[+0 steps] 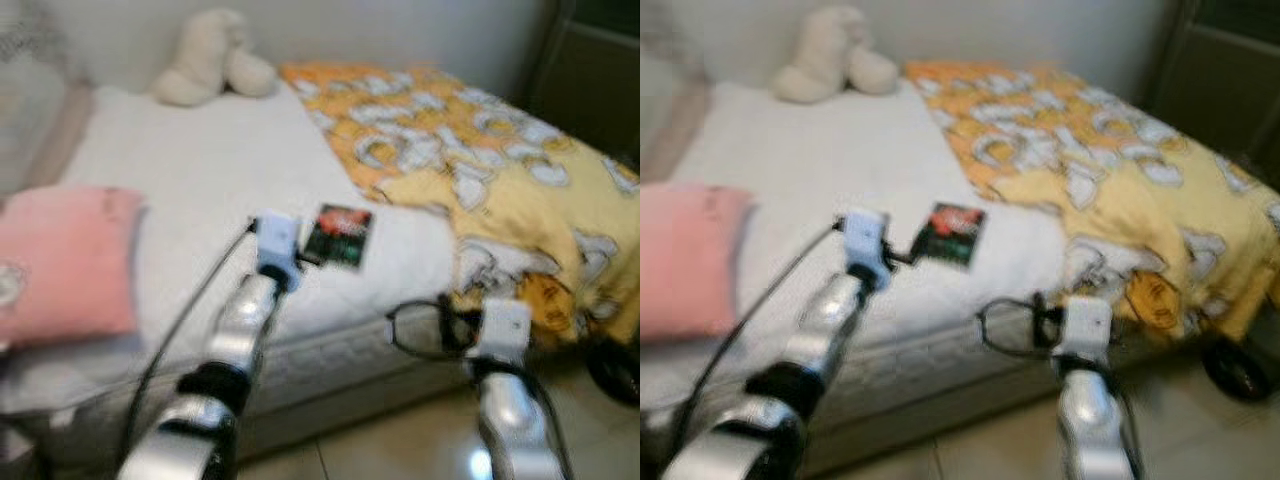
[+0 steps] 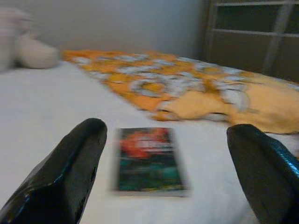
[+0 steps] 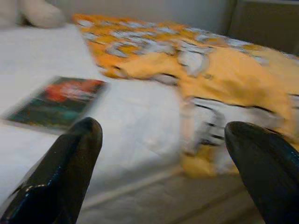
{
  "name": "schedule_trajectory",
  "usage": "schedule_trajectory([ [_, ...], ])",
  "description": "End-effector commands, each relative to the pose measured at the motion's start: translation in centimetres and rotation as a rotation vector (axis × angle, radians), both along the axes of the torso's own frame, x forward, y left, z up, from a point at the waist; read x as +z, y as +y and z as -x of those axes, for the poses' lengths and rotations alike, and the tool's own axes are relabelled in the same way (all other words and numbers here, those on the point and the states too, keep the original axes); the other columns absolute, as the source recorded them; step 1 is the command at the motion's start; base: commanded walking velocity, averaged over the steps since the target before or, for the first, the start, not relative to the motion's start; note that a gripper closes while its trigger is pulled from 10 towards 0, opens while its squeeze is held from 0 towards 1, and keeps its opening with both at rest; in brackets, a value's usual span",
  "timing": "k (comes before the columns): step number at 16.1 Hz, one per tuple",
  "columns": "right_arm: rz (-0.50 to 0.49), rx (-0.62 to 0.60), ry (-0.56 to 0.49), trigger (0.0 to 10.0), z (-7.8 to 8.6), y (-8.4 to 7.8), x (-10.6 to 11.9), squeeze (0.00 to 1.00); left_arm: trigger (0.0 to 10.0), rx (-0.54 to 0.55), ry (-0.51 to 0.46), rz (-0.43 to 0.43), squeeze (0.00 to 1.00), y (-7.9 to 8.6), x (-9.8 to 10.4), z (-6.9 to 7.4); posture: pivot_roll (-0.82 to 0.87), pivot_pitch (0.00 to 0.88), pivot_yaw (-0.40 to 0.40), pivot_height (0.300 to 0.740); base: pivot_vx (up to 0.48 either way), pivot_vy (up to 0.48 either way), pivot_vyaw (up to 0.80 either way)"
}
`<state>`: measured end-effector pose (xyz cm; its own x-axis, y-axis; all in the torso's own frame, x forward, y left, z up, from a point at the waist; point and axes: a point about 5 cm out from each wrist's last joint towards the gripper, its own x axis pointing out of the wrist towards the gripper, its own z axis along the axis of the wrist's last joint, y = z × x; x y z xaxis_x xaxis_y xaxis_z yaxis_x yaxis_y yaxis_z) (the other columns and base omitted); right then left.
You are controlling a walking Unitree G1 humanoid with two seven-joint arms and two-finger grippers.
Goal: Clean up the room
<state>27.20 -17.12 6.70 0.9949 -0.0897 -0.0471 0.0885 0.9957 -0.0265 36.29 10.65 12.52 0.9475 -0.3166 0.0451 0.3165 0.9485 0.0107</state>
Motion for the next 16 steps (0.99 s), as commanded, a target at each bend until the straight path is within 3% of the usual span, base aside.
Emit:
schedule_trajectory([
  [1, 0.009, -0.021, -0.008, 10.0, 0.1, -0.8, 0.2, 0.00, 10.0, -0.011, -0.008, 0.010, 0.00, -0.9, 0.5, -0.2, 0.01, 0.000, 0.015, 0.740, 0.480, 0.000, 0.00],
  [14, 0.013, -0.022, 0.006, 10.0, 0.8, -0.9, 0.0, 0.00, 10.0, -0.029, 0.009, -0.026, 0.00, -1.3, 0.1, -0.1, 0.00, 0.000, 0.015, 0.740, 0.478, 0.000, 0.00],
  [16, 0.016, -0.028, 0.029, 10.0, 2.0, -1.4, -0.4, 0.00, 10.0, -0.041, 0.087, -0.094, 0.00, -1.2, -0.7, -0.6, -0.02, 0.020, -0.013, 0.740, 0.169, 0.000, 0.00],
])
